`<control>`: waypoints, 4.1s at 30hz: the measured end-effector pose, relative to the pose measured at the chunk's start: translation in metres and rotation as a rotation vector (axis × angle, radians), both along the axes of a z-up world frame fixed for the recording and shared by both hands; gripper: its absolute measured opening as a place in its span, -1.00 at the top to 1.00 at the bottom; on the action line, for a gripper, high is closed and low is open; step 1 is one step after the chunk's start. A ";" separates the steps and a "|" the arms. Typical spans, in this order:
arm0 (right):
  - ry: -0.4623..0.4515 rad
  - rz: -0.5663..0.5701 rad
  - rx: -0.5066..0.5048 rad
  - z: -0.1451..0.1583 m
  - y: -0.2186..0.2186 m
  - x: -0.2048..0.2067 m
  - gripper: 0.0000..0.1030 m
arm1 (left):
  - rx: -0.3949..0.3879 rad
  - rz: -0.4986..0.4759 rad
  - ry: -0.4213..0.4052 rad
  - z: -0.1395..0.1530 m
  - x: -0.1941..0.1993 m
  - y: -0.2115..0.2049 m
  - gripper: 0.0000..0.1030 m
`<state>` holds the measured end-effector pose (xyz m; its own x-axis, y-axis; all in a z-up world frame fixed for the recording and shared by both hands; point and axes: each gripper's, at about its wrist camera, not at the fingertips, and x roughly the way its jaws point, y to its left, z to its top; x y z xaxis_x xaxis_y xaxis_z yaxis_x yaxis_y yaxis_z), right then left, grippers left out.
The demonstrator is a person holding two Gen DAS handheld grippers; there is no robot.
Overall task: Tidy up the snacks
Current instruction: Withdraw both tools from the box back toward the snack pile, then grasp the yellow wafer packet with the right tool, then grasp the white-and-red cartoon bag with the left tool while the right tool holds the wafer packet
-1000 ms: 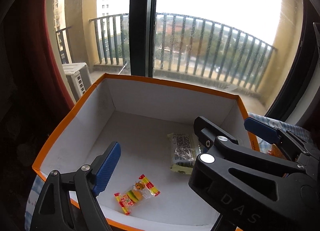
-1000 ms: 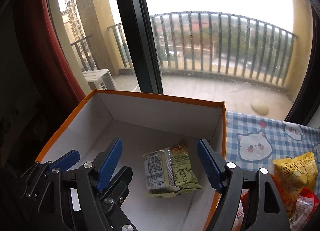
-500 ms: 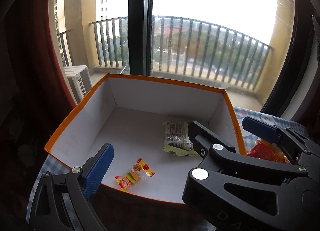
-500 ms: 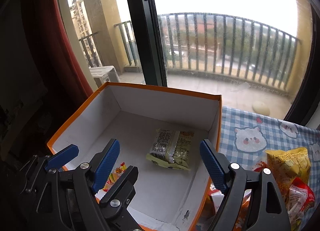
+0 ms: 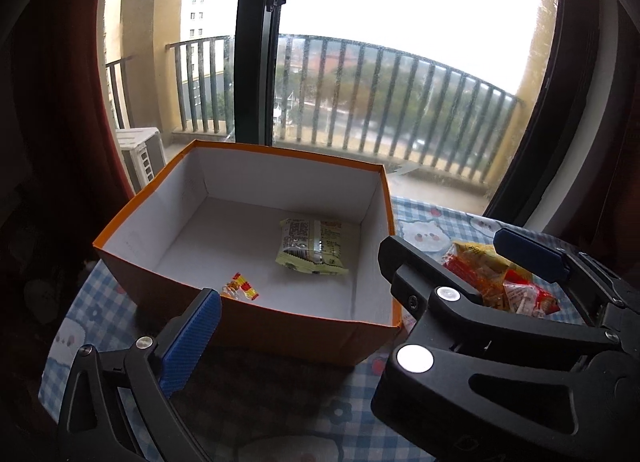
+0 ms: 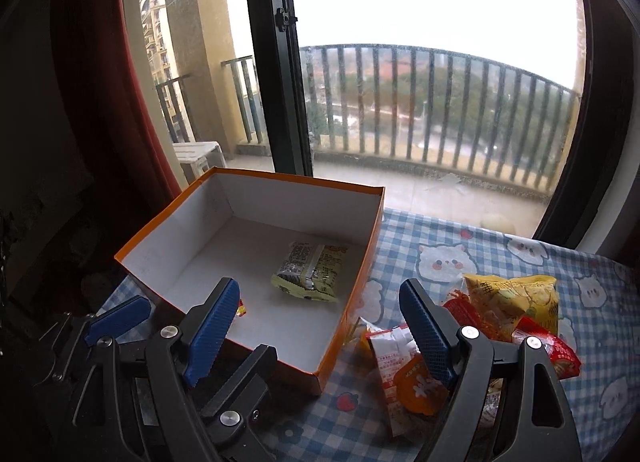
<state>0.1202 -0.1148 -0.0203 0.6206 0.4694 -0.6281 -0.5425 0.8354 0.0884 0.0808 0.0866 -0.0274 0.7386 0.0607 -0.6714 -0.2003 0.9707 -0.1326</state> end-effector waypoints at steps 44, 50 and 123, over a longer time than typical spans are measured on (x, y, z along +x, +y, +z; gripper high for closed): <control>-0.109 -0.313 0.010 -0.048 -0.194 -0.073 -1.00 | -0.022 -0.284 -0.078 -0.052 -0.053 -0.171 -0.58; -0.068 -0.348 -0.015 -0.073 -0.212 -0.064 -1.00 | -0.044 -0.299 0.001 -0.080 -0.039 -0.185 -0.58; 0.132 -0.575 0.099 -0.119 -0.307 0.009 -0.59 | 0.207 -0.322 -0.008 -0.087 0.042 -0.247 -0.66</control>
<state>0.1292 -0.4222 -0.1394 0.7119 0.1415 -0.6878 0.0154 0.9761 0.2168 0.1233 -0.1608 -0.1148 0.7473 -0.0413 -0.6632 0.1192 0.9902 0.0726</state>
